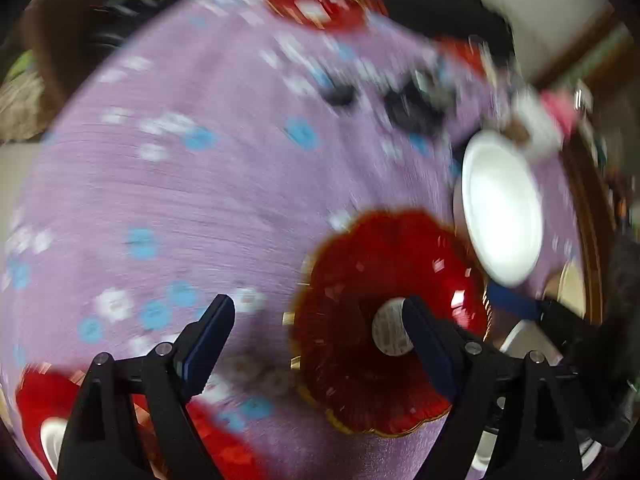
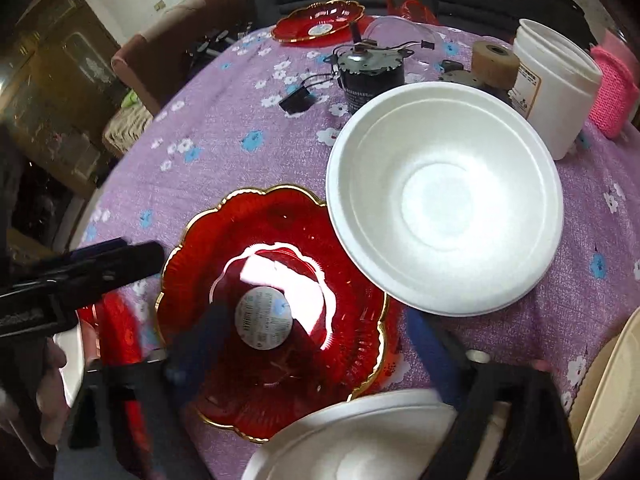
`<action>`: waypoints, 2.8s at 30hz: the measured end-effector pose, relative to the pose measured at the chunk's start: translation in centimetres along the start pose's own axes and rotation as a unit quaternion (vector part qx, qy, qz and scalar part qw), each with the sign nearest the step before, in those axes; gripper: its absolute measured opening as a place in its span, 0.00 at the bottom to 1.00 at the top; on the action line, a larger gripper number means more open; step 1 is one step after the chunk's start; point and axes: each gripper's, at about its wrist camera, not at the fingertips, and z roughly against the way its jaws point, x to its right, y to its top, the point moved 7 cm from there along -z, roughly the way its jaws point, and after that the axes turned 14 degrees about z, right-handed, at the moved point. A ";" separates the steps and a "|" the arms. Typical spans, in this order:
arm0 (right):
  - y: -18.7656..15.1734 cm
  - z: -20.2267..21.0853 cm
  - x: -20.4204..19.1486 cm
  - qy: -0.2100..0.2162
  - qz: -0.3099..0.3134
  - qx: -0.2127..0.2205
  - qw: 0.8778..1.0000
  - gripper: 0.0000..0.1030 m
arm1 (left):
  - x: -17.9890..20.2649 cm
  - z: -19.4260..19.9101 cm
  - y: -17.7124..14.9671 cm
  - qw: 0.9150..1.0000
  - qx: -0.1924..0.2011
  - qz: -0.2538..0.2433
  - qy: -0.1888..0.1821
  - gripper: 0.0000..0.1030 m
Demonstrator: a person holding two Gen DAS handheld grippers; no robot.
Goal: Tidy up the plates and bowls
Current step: 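Close both grippers on the red scalloped plate rim and lift it, then carry the red plate onto the large red plate stack and release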
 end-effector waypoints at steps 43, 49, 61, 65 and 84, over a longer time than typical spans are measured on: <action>1.8 9.2 -13.5 0.107 -0.059 0.134 0.983 0.19 | -12.7 14.9 -5.9 0.991 0.114 0.062 -0.014 0.43; 1.1 6.8 -19.0 0.119 -0.036 0.111 0.986 0.19 | -18.4 15.7 -8.4 0.988 0.118 0.098 -0.002 0.43; -0.7 2.1 -24.9 0.101 -0.011 0.066 0.993 0.19 | -24.3 14.2 -10.3 0.986 0.108 0.125 0.013 0.43; -0.6 1.5 -24.7 0.060 -0.005 0.067 0.996 0.20 | -24.4 13.4 -10.1 0.986 0.107 0.126 0.011 0.44; -0.7 7.7 -24.0 -0.049 0.025 0.191 0.980 0.44 | -23.6 18.0 -12.6 0.971 0.186 0.140 -0.062 0.60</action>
